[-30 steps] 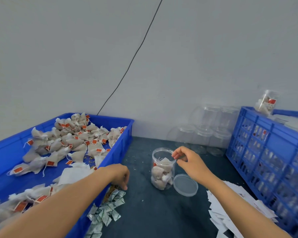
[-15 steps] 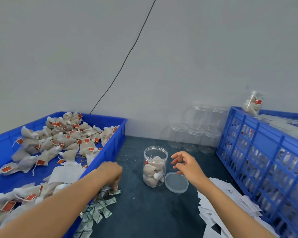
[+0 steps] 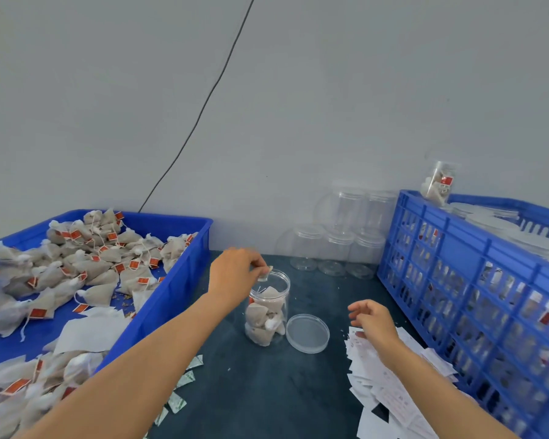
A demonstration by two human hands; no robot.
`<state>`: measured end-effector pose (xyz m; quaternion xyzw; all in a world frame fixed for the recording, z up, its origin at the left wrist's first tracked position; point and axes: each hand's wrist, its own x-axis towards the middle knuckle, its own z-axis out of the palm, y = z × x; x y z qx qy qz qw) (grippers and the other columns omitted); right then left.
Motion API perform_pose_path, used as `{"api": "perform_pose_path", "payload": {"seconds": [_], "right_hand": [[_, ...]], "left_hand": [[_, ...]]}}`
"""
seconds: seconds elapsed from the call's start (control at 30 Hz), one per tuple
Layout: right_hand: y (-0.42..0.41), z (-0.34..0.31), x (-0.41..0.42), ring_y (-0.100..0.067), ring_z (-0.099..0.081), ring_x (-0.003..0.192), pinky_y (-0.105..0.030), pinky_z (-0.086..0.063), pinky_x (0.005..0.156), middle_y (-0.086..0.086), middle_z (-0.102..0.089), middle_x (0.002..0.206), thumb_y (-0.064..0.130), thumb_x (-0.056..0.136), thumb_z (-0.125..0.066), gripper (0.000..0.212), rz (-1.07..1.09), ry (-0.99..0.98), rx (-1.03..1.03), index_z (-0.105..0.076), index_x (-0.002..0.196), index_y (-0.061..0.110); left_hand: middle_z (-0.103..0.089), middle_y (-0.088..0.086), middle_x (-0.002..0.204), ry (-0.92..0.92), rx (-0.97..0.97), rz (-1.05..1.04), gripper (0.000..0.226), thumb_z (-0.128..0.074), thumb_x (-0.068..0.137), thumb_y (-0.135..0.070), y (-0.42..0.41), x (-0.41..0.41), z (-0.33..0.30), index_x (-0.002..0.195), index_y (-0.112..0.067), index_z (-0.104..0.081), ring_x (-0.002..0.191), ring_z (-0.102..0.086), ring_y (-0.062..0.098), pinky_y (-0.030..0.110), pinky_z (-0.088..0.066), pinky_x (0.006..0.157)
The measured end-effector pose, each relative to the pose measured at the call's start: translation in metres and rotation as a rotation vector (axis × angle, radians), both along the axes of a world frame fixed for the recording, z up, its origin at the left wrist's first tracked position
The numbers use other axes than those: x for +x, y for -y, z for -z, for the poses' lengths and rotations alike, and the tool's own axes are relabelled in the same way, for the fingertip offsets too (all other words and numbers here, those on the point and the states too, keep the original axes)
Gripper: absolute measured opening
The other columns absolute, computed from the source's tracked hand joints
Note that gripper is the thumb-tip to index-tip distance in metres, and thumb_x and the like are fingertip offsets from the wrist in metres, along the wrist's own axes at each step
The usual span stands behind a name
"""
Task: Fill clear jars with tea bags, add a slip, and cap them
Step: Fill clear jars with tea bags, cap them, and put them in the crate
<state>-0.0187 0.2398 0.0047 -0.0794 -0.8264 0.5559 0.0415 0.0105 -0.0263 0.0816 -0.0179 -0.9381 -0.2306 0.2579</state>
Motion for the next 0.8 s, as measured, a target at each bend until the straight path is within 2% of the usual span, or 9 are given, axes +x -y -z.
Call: {"api": "perform_pose_path", "payload": {"seconds": [0.1,0.27,0.33,0.37,0.47,0.53,0.6,0.7,0.8], "right_hand": [[-0.016,0.009,0.002,-0.016,-0.058,0.084,-0.031,-0.047,0.072,-0.006,-0.063,0.096,-0.01,0.089,-0.043,0.031,0.032,-0.019,0.027,-0.062,0.087,0.014],[-0.038,0.01,-0.002,-0.021,-0.058,0.098,-0.035,-0.048,0.083,-0.005,-0.062,0.106,-0.009,0.089,-0.049,0.027,-0.044,-0.013,0.33,-0.064,0.097,0.013],[-0.041,0.012,-0.005,-0.021,-0.057,0.102,-0.034,-0.047,0.089,-0.006,-0.061,0.112,0.006,0.091,-0.062,0.018,-0.137,0.061,0.482,-0.063,0.108,0.01],[-0.04,0.012,-0.007,-0.022,-0.057,0.104,-0.034,-0.046,0.09,-0.007,-0.06,0.112,0.013,0.089,-0.067,0.022,-0.175,0.109,0.567,-0.063,0.11,0.008],[-0.034,0.013,-0.008,-0.021,-0.054,0.1,-0.03,-0.045,0.085,-0.001,-0.052,0.102,0.028,0.082,-0.075,0.025,-0.232,0.174,0.779,-0.061,0.097,0.015],[-0.032,0.014,-0.009,-0.018,-0.051,0.111,-0.03,-0.045,0.091,0.002,-0.049,0.112,0.031,0.08,-0.077,0.031,-0.224,0.166,0.799,-0.06,0.103,0.02],[-0.032,0.014,-0.009,-0.016,-0.053,0.11,-0.032,-0.047,0.091,0.004,-0.052,0.114,0.03,0.079,-0.078,0.027,-0.208,0.144,0.797,-0.06,0.099,0.022],[-0.033,0.011,-0.007,-0.01,-0.056,0.092,-0.031,-0.049,0.081,0.009,-0.058,0.101,0.029,0.081,-0.075,0.017,-0.167,0.067,0.801,-0.059,0.079,0.024],[-0.035,0.0,-0.009,-0.011,-0.055,0.078,-0.028,-0.043,0.069,0.004,-0.059,0.086,0.032,0.086,-0.07,0.03,-0.139,0.015,0.815,-0.055,0.067,0.017]], "left_hand": [[-0.051,-0.004,0.108,0.025,-0.105,0.029,0.021,-0.064,0.089,-0.038,-0.001,-0.005,0.013,0.108,-0.03,-0.071,0.11,-0.041,0.015,0.021,-0.036,0.086],[-0.048,0.002,0.132,0.172,0.214,0.15,0.055,-0.067,0.085,-0.047,0.01,-0.008,0.02,0.133,-0.024,-0.052,0.127,-0.04,0.019,0.03,-0.035,0.105],[-0.047,0.004,0.137,0.274,0.335,0.212,0.07,-0.072,0.081,-0.046,0.011,-0.009,0.024,0.138,-0.02,-0.042,0.128,-0.043,0.017,0.033,-0.038,0.107],[-0.045,0.004,0.139,0.321,0.376,0.239,0.076,-0.075,0.078,-0.045,0.01,-0.009,0.028,0.14,-0.019,-0.038,0.128,-0.044,0.016,0.032,-0.038,0.106],[-0.04,0.0,0.145,0.387,0.39,0.285,0.095,-0.084,0.071,-0.038,0.008,-0.009,0.042,0.144,-0.018,-0.028,0.127,-0.045,0.014,0.028,-0.038,0.105],[-0.036,-0.002,0.146,0.374,0.399,0.272,0.105,-0.088,0.067,-0.035,0.007,-0.009,0.051,0.147,-0.017,-0.021,0.126,-0.046,0.016,0.032,-0.039,0.107],[-0.038,-0.003,0.145,0.351,0.466,0.266,0.107,-0.089,0.066,-0.032,0.006,-0.01,0.058,0.146,-0.018,-0.02,0.123,-0.047,0.016,0.033,-0.039,0.106],[-0.043,-0.003,0.139,0.343,0.547,0.268,0.101,-0.09,0.064,-0.027,0.006,-0.012,0.062,0.141,-0.019,-0.024,0.121,-0.049,0.016,0.035,-0.041,0.106],[-0.043,-0.005,0.133,0.347,0.561,0.278,0.092,-0.091,0.063,-0.026,0.005,-0.015,0.061,0.132,-0.022,-0.03,0.115,-0.05,0.014,0.035,-0.043,0.102]]}}
